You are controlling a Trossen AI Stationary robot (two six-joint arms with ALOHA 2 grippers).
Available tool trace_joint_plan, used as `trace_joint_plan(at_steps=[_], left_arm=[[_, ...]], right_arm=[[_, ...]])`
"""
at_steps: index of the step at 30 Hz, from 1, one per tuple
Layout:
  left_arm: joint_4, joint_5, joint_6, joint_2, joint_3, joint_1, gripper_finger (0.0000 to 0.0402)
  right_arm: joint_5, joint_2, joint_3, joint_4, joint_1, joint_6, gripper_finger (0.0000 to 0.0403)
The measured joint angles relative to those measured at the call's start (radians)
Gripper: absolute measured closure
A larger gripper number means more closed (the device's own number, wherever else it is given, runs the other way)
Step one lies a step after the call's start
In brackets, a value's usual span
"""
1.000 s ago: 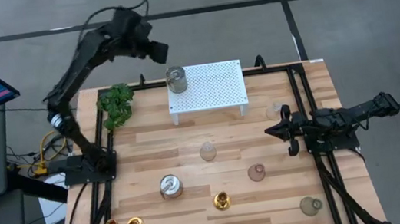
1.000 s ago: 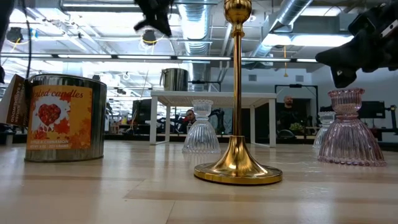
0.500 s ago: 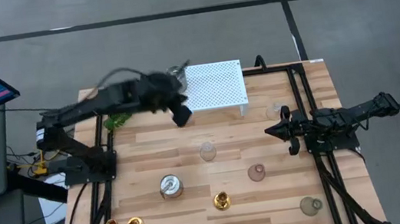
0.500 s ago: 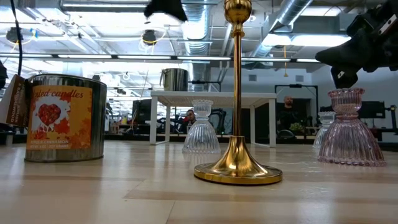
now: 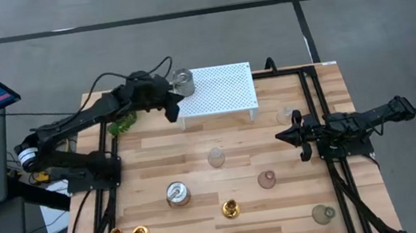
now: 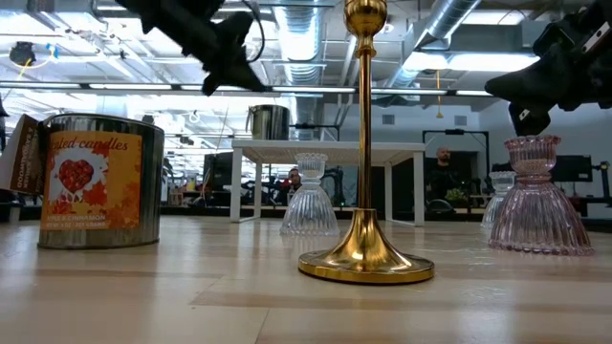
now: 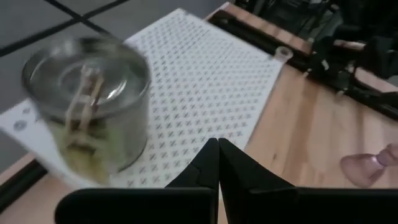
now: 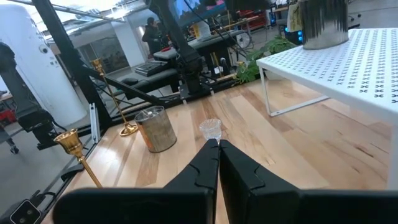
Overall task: Pick & Place candle stick holders
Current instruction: Put the top silver scented candle on the shelf
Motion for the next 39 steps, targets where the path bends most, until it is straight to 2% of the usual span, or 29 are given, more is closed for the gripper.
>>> trace_joint_plan(at_steps=[7, 16, 39], left_arm=[[0.098, 0.008, 0.032, 0.059, -0.049, 0.009, 0.0400], [0.125, -0.007, 0.082, 0.141, -0.049, 0.064, 0.0400], [0.201, 0.015, 0.100, 0.145, -0.049, 0.175, 0.0400]], right_arm=[[0.000, 0.000, 0.000, 0.000, 0.000, 0.000, 0.0398], [0.000, 0.000, 0.000, 0.000, 0.000, 0.000, 0.0398], [0.000, 0.000, 0.001, -0.011, 0.000, 0.000, 0.0398]])
